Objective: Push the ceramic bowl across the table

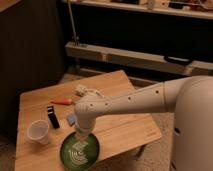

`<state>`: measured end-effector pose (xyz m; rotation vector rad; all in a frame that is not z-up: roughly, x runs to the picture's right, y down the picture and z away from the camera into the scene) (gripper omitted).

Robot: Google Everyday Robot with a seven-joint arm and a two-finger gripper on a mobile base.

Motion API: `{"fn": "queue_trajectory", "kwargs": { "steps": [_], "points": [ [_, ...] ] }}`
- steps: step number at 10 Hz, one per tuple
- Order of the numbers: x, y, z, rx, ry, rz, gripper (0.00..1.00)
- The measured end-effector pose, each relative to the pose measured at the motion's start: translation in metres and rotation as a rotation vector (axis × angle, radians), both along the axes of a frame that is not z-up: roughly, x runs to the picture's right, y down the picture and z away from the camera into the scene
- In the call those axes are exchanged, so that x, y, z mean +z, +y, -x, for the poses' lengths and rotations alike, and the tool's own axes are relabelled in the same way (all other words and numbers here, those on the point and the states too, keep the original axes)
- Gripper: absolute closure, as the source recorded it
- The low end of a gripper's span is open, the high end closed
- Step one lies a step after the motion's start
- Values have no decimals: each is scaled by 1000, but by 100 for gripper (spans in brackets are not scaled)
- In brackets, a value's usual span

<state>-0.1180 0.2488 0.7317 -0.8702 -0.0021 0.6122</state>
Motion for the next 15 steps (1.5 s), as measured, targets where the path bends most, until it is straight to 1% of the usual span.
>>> {"fn": "queue_trajectory", "kwargs": {
  "steps": [2,3,5,7,9,10,12,15],
  "points": [
    [17,6,-10,21,-8,-25,100],
    [18,5,-13,23,-12,-43,100],
    [18,2,-14,21,-7,-66,100],
    [24,0,-15,6,4,-76,100],
    [33,1,-8,-18,8,-73,100],
    [38,-1,-8,-30,19,-77,100],
    [43,-5,-9,-37,40,-82,100],
    [57,-20,-28,-34,107,-94,100]
  ]
}}
